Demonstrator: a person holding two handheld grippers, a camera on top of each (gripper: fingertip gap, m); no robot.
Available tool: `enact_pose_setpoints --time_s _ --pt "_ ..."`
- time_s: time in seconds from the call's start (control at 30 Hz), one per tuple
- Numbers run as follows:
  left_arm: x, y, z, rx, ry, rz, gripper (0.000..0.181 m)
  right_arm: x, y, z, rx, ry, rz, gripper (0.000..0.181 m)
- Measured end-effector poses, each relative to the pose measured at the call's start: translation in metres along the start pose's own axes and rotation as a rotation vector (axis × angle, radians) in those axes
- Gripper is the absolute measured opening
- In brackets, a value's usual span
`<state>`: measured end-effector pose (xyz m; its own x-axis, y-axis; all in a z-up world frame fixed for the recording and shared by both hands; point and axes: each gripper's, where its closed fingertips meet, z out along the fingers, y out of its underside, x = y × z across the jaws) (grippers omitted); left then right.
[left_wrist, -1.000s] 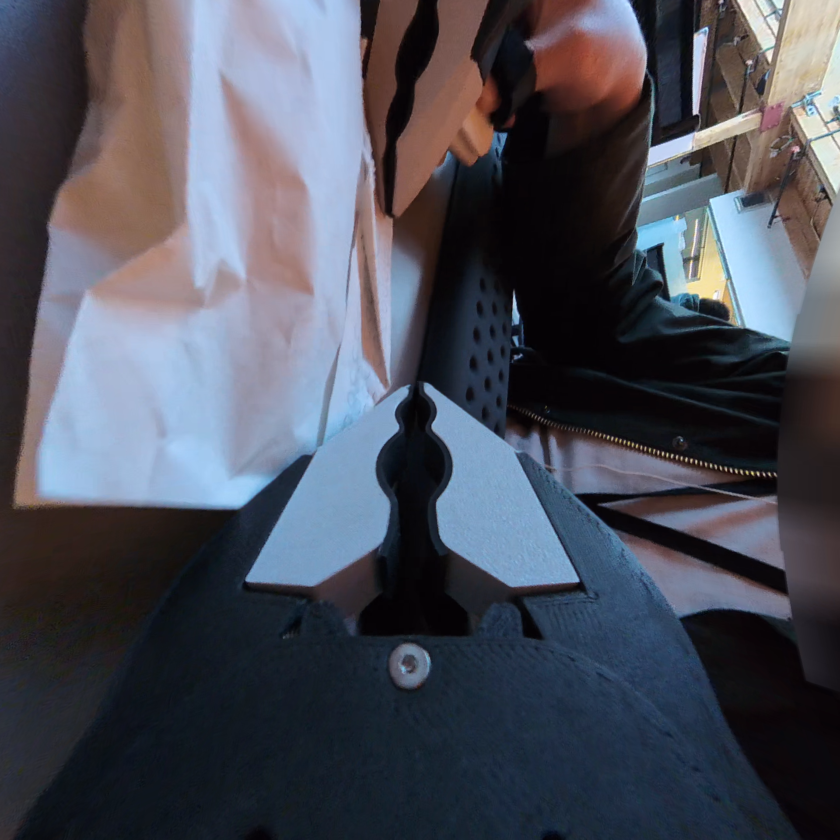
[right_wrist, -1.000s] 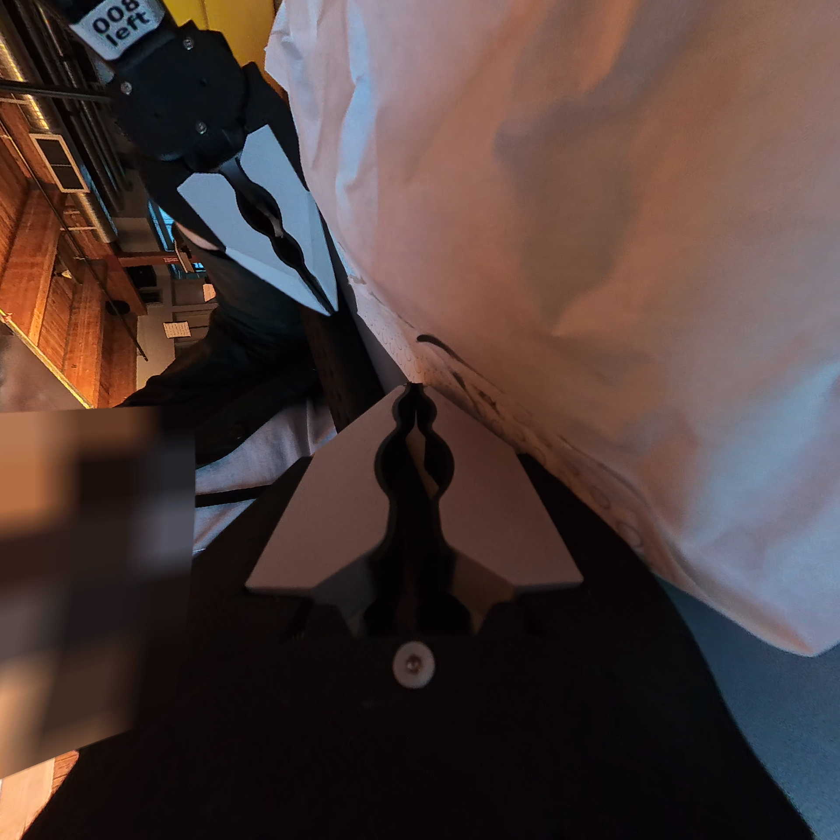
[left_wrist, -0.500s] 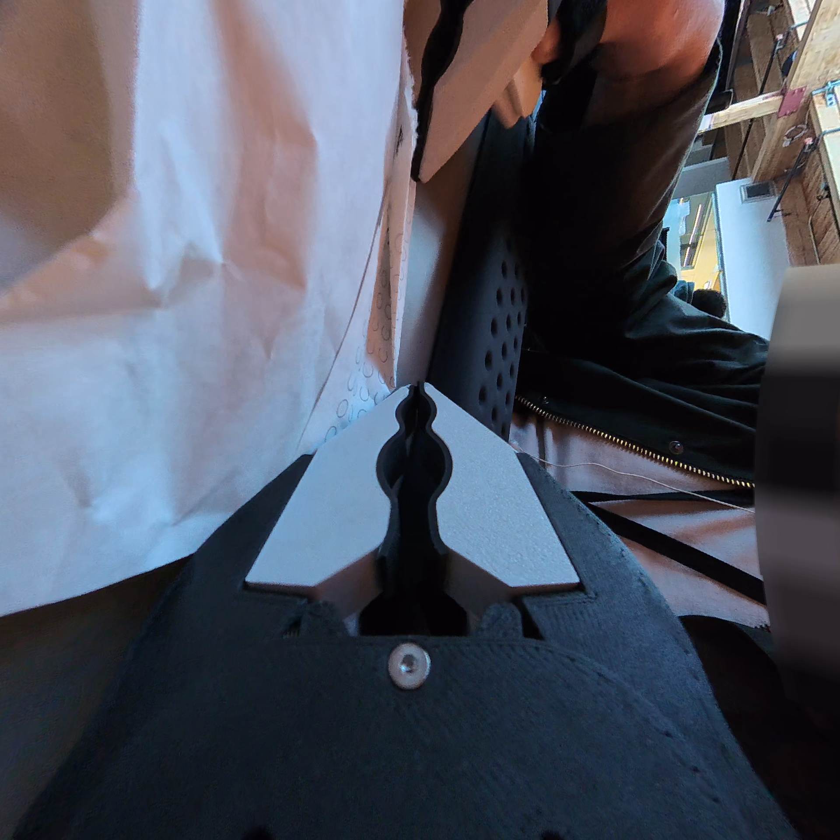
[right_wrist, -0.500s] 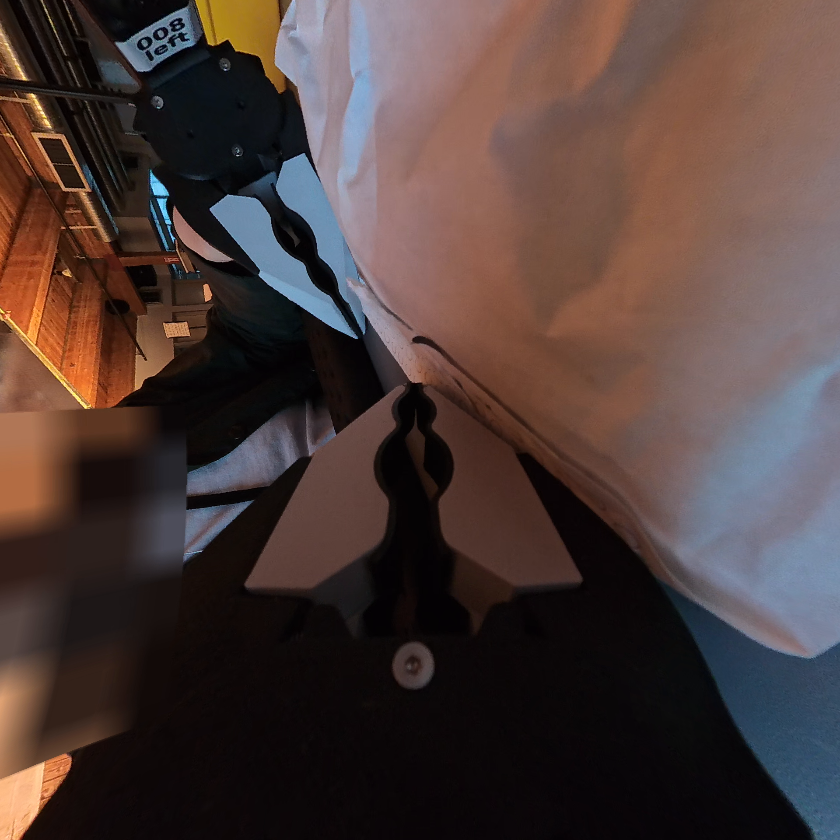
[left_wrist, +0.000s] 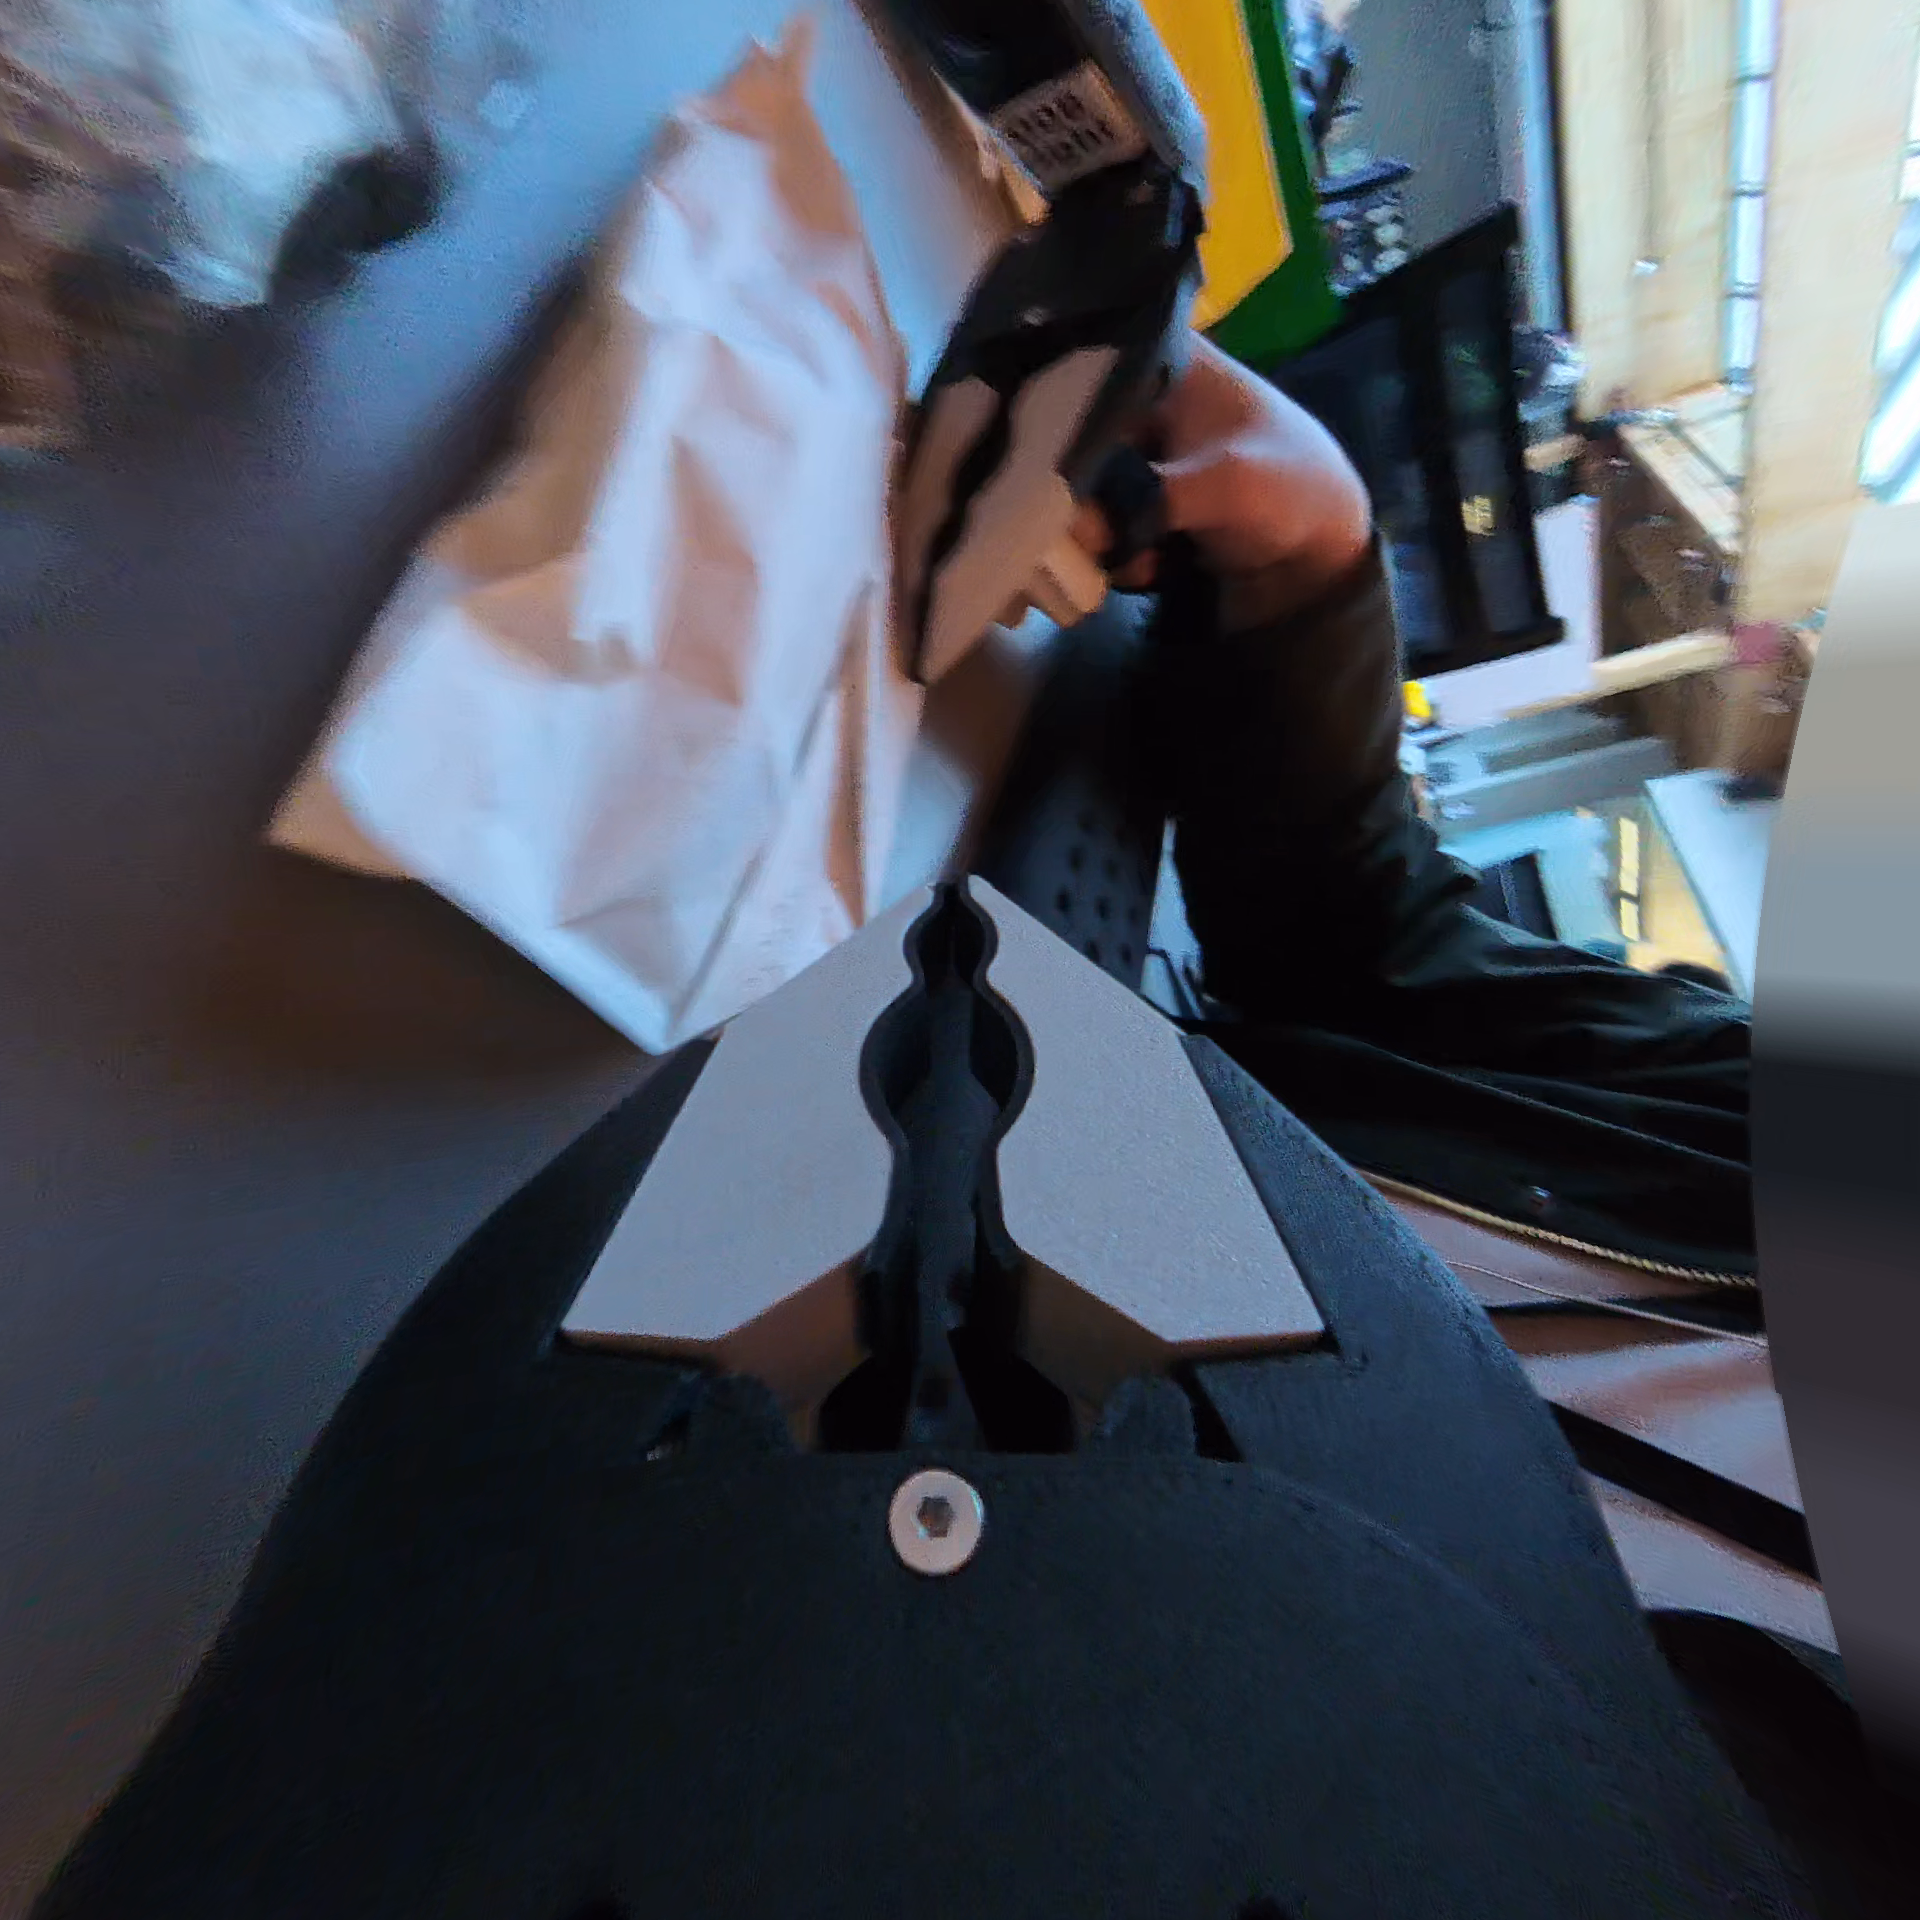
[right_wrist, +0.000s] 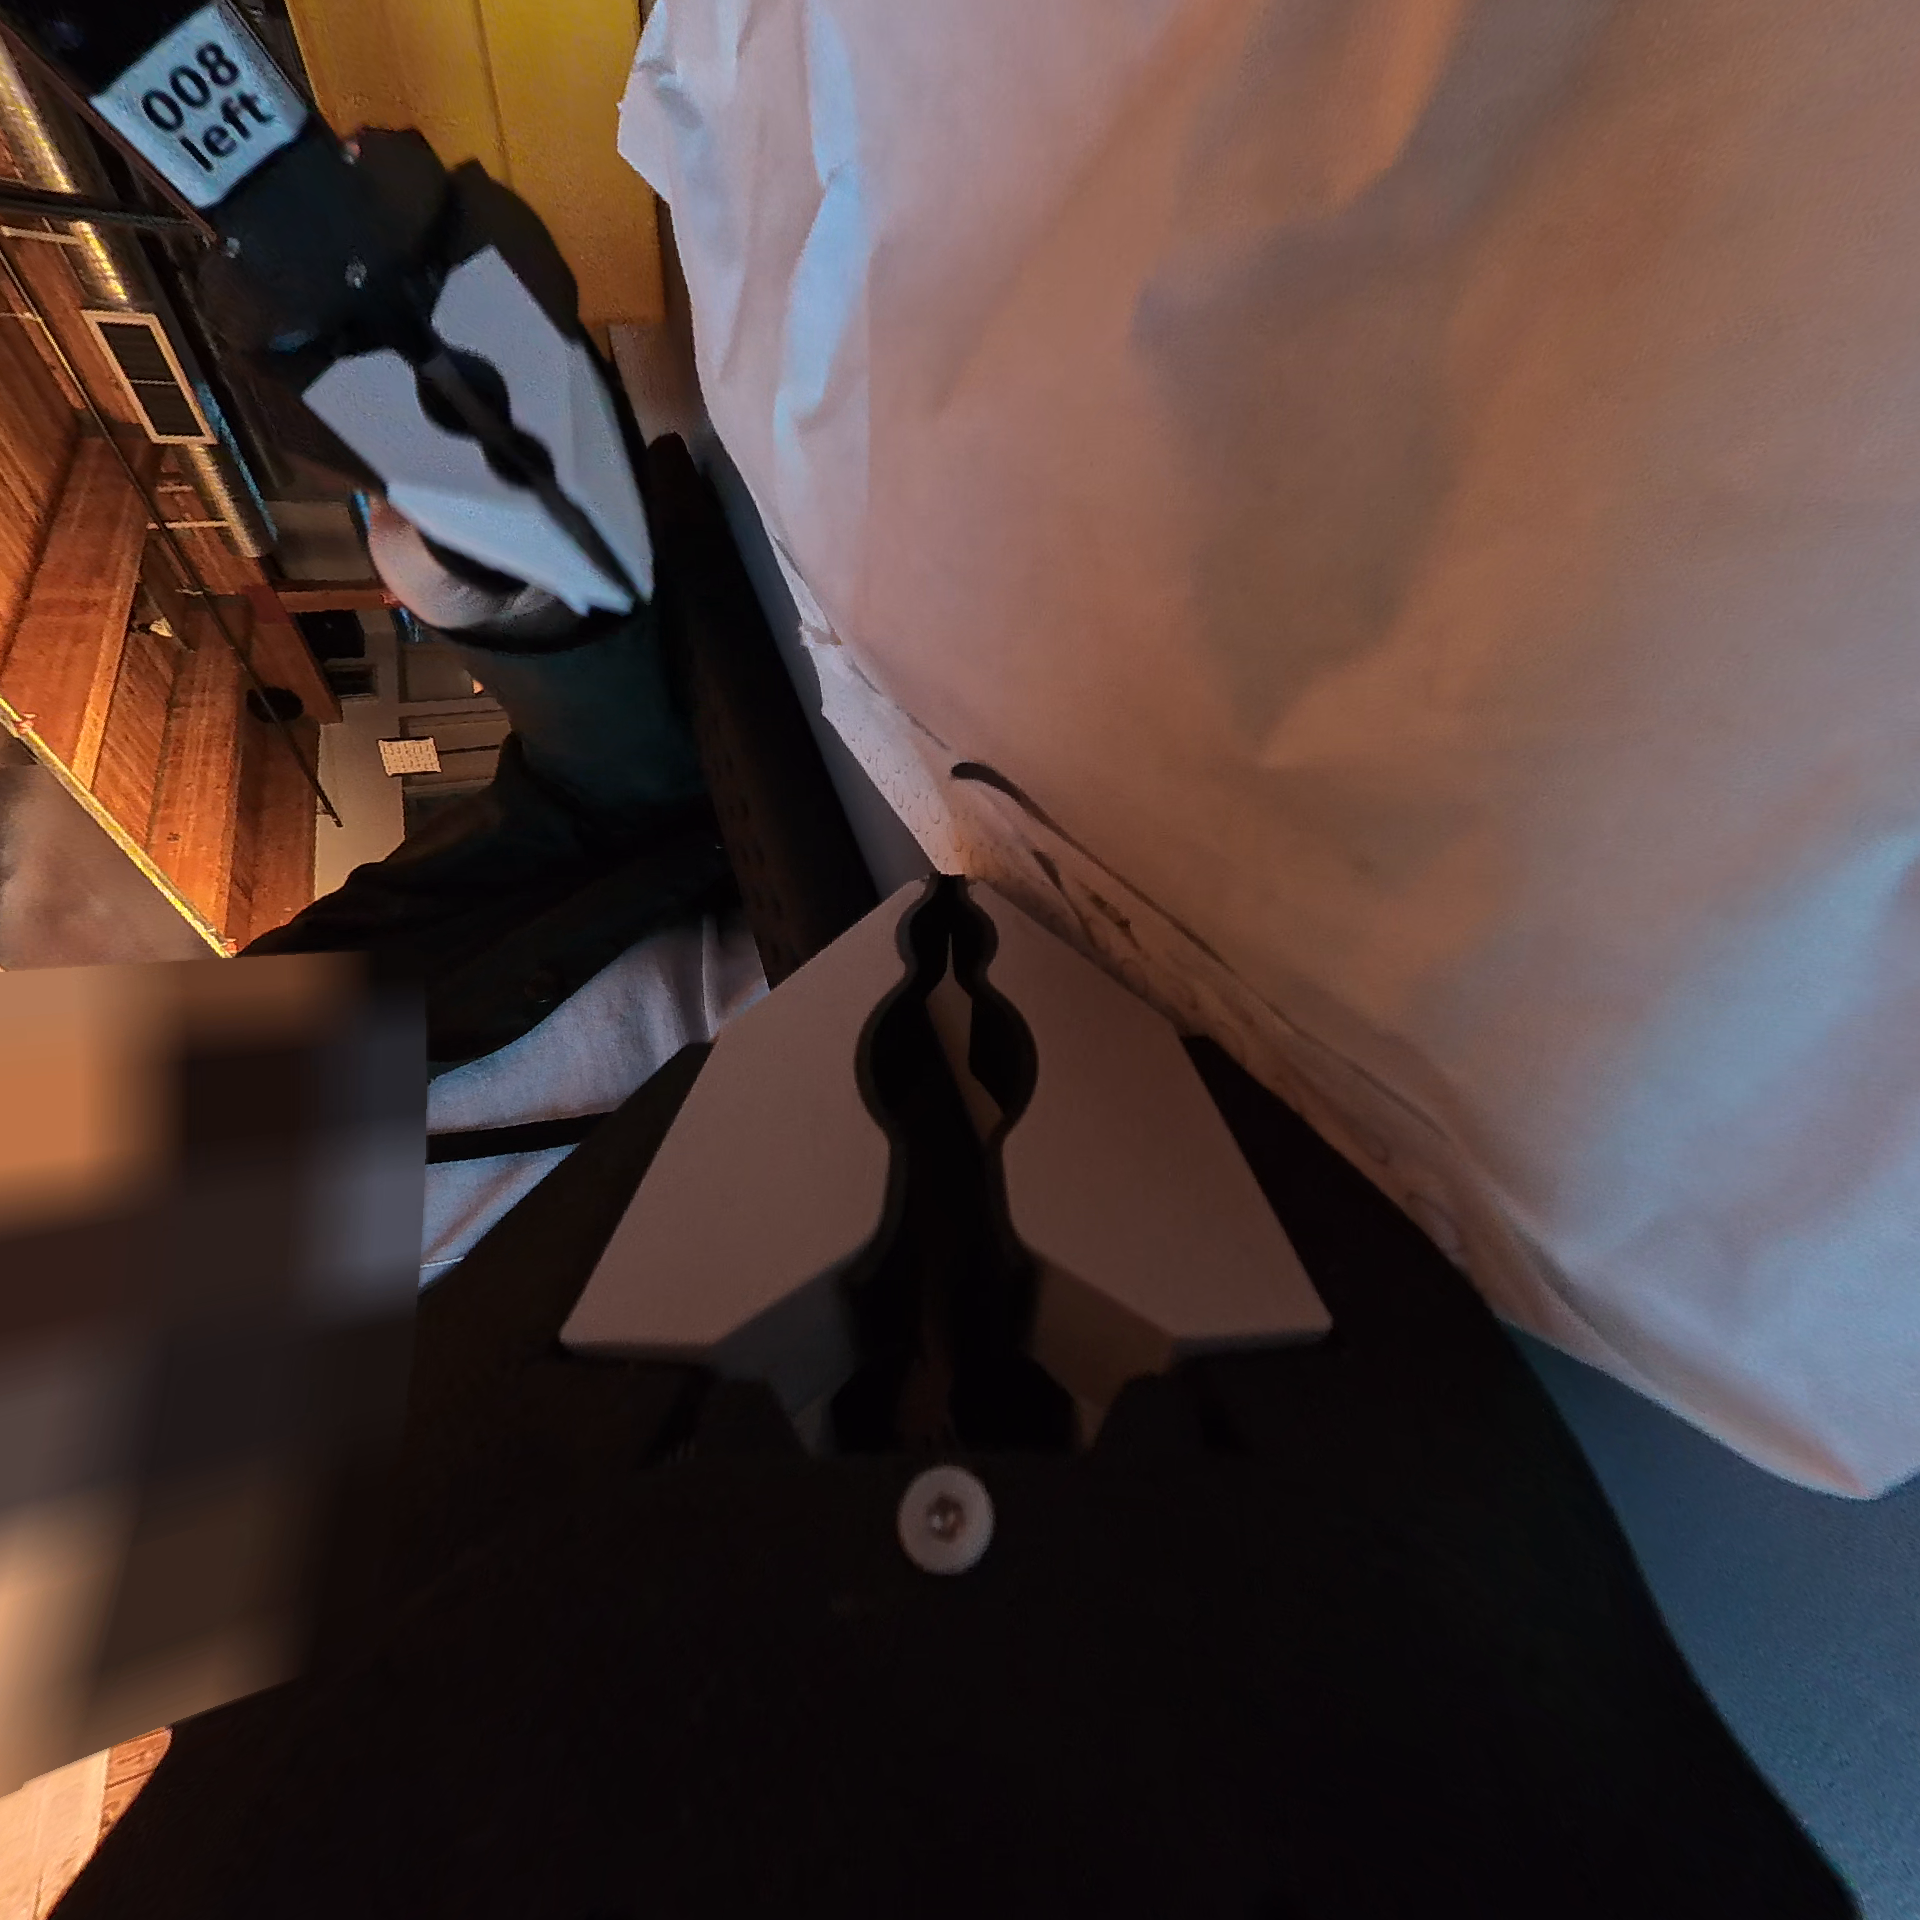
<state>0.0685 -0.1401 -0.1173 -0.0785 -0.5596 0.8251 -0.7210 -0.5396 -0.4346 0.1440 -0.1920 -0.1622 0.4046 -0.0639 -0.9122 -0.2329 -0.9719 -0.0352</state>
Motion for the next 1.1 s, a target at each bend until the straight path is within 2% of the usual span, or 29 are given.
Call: enact_pose_setpoints --time_s 0.03,0.17,0.33,0.4,0.47,0.5,0.6,0.67,0.87,0.93,1.0,1.1 --pt "0.006 0.004 0.008 -0.026 0.029 -0.003 0.000 0.000 0.000 0.000 0.000 0.000 0.000 0.001" --pt "-0.014 0.029 0.030 -0.188 -0.045 -0.024 0.000 0.000 0.000 0.000 0.006 0.000 -0.002 0.001" --pt "-0.034 0.018 0.005 -0.110 -0.118 -0.095 0.000 0.000 0.000 0.000 0.005 -0.001 -0.001 0.001" --pt "-0.017 0.010 0.002 -0.053 -0.091 -0.048 0.000 0.000 0.000 0.000 0.003 -0.002 -0.003 0.001" --pt "0.018 0.007 0.014 -0.050 0.042 -0.005 0.000 0.000 0.000 0.000 -0.002 0.000 0.001 0.001" --pt "0.026 0.010 0.025 -0.083 0.062 0.016 0.000 0.000 0.000 0.000 -0.004 0.001 0.003 0.001" --pt "0.008 0.023 0.059 -0.217 -0.036 0.088 0.000 0.000 0.000 0.000 -0.003 0.002 0.003 0.001" --pt "-0.004 0.026 0.071 -0.256 -0.055 0.036 0.000 0.000 0.000 -0.001 0.005 0.001 -0.001 0.001" --pt "-0.003 0.025 0.071 -0.282 0.036 -0.066 0.000 0.000 0.001 -0.001 -0.003 -0.002 -0.026 0.000" --pt "-0.005 0.024 0.071 -0.289 0.023 -0.059 0.000 -0.004 0.002 -0.001 -0.032 -0.010 -0.069 0.000" --pt "-0.006 0.022 0.071 -0.284 0.018 -0.058 0.000 -0.017 -0.005 0.000 0.006 -0.040 -0.124 0.000" --pt "-0.007 0.022 0.071 -0.283 0.010 -0.052 0.000 -0.022 -0.001 0.008 -0.040 0.034 -0.195 0.000"
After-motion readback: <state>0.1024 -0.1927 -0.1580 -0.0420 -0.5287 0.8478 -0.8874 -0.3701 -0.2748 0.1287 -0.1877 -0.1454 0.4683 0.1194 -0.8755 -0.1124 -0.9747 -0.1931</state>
